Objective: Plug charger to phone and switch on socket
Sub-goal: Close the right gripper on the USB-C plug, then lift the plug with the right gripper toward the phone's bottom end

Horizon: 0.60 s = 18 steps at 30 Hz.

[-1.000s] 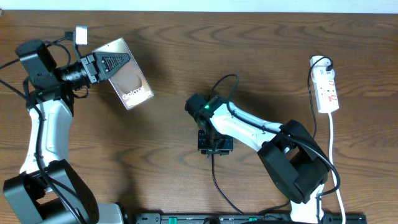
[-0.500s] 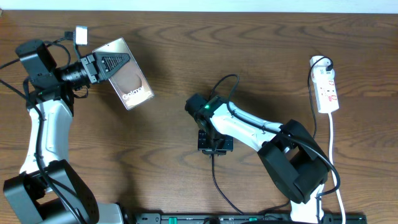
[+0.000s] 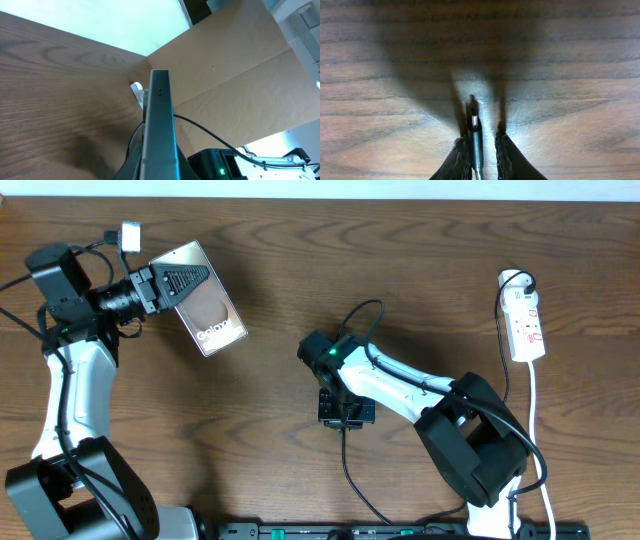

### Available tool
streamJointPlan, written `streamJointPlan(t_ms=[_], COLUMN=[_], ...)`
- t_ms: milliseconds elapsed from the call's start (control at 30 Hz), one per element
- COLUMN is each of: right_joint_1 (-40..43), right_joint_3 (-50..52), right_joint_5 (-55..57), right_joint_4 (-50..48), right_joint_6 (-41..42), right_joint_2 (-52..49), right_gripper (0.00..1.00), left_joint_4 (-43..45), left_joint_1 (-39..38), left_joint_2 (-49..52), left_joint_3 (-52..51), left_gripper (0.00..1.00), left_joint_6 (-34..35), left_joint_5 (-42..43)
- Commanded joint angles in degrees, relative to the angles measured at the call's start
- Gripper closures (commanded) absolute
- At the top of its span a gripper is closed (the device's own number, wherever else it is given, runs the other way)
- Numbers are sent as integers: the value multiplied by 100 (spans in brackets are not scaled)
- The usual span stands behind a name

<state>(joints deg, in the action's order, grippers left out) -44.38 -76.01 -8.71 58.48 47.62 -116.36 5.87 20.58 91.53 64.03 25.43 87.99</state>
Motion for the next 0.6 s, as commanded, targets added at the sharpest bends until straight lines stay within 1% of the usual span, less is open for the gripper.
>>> streamJointPlan(t_ms=[0, 33, 67, 333, 433, 567], right_joint_1=[-72, -72, -72, -72, -72, -72], right_joint_3=[28, 28, 28, 28, 28, 28], right_joint_5=[63, 61, 63, 63, 61, -81], right_joint_4=[-42, -42, -39, -15, -13, 4], right_joint_6=[63, 74, 96, 122, 125, 157], right_joint_2=[-219, -219, -216, -216, -216, -219], right_gripper=[87, 91, 92, 95, 99, 99], left_joint_4=[22, 22, 22, 22, 22, 22], left_joint_1=[31, 31, 31, 31, 31, 31], left_joint_2=[-11, -11, -11, -11, -11, -11], left_joint_3=[-7, -7, -7, -7, -7, -7], left_gripper=[92, 93, 93, 93, 92, 93], left_joint_6=[-33, -33, -33, -33, -33, -33], left_joint_5=[136, 136, 136, 136, 136, 136])
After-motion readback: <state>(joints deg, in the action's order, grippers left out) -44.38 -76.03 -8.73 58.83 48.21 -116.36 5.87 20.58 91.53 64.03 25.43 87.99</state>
